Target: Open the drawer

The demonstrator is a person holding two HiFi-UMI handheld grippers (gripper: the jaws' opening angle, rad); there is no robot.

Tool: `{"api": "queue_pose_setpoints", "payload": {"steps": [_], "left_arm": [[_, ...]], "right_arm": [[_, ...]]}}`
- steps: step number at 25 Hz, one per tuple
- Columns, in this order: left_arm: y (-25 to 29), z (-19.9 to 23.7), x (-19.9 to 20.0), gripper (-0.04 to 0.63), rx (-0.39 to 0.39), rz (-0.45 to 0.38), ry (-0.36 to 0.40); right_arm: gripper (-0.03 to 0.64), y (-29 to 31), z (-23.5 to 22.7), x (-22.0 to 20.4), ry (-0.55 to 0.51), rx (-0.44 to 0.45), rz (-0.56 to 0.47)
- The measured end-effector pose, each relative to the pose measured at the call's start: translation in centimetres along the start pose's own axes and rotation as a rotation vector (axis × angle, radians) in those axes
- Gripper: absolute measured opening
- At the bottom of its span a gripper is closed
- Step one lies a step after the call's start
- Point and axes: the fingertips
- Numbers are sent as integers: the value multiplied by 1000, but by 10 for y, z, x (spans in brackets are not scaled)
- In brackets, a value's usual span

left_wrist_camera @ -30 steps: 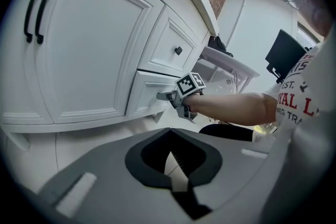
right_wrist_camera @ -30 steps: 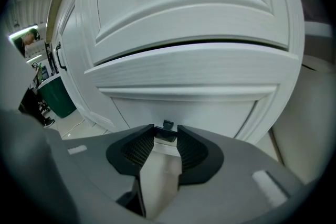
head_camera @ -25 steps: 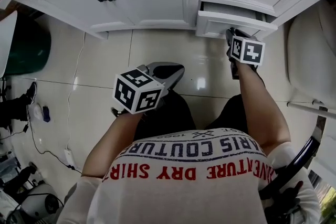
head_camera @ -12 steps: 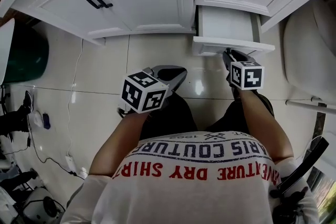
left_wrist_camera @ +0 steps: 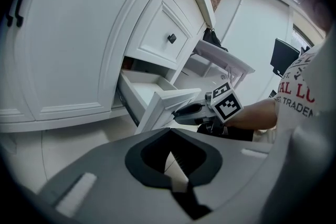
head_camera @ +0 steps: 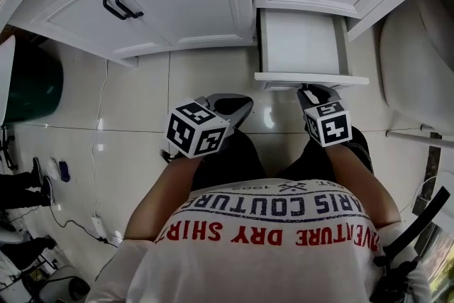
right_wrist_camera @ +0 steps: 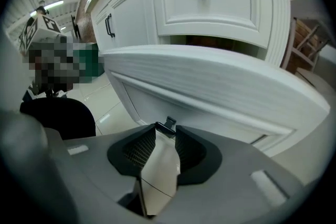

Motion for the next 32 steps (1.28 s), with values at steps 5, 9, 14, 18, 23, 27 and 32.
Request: {"api": "queue_pose_setpoints", "payload": {"steps": [5, 9, 14, 18, 23, 27, 32], "left_arm": [[5, 5, -4, -15, 0, -1, -14], [8, 2, -2, -15, -12, -11, -13], [10, 4, -5, -15, -16, -10, -17], [13, 7, -8, -15, -15, 5, -27], [2, -21, 4, -15, -30, 54, -86], [-41, -71, 40, -15, -57, 103, -84], [-115, -139, 116, -15, -46, 88, -54]], "right_arm": [[123, -5, 6, -8, -39, 4, 22], [104, -8, 6, -14, -86, -3, 36], [97, -7, 6, -14, -120, 28, 45], [101, -8, 6, -15, -103, 75, 72], [98, -35, 8, -1, -56, 132, 73], [59, -96, 30, 44, -33, 239, 82], [78, -214, 65, 141, 62, 355, -26]]}}
Point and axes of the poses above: the fingertips, and each gripper's own axes: y forward along the fingers, z to its left, x out of its top, and after that the axes turned 2 degrees about -y, right-handed
